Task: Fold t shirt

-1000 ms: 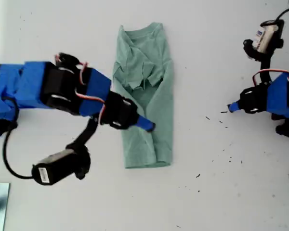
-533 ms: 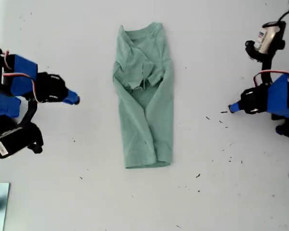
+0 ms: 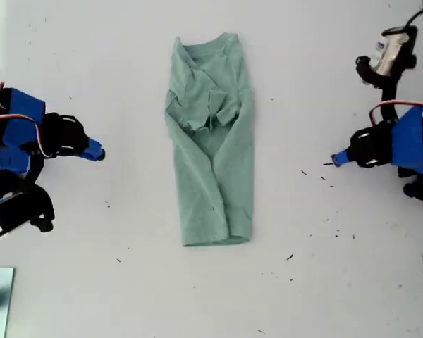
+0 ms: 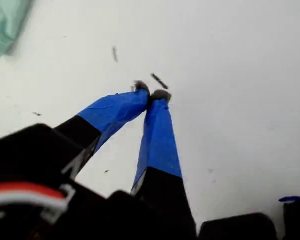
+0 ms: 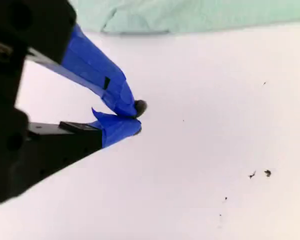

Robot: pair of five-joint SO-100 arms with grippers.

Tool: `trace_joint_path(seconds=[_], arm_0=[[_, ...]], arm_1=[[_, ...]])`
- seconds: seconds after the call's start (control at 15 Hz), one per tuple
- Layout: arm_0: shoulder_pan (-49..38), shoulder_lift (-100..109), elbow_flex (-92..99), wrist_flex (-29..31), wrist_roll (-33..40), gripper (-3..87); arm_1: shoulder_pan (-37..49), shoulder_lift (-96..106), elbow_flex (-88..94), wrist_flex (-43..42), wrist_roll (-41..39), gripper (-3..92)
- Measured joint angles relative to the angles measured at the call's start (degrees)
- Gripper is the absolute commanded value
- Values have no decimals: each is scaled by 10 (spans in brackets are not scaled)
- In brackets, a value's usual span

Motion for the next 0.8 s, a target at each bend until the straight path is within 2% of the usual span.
trace_joint_path(seconds=[0.07, 0.13, 0.27, 0.4, 0.47, 0.8], arm_0=[[33, -91, -112, 43, 0, 238], [69, -189, -236, 80, 0, 247], [126, -365, -463, 134, 4, 254], [156, -490, -597, 142, 18, 260], [157, -537, -632, 143, 25, 262], [157, -714, -791, 147, 54, 267]], arm_1=[[-25, -115, -110, 6, 18, 225], [-60, -243, -240, 25, 39, 269], [-113, -472, -499, 77, 63, 278], [-150, -663, -734, 146, 79, 272], [-161, -732, -818, 152, 88, 271], [-190, -844, -900, 163, 139, 272]])
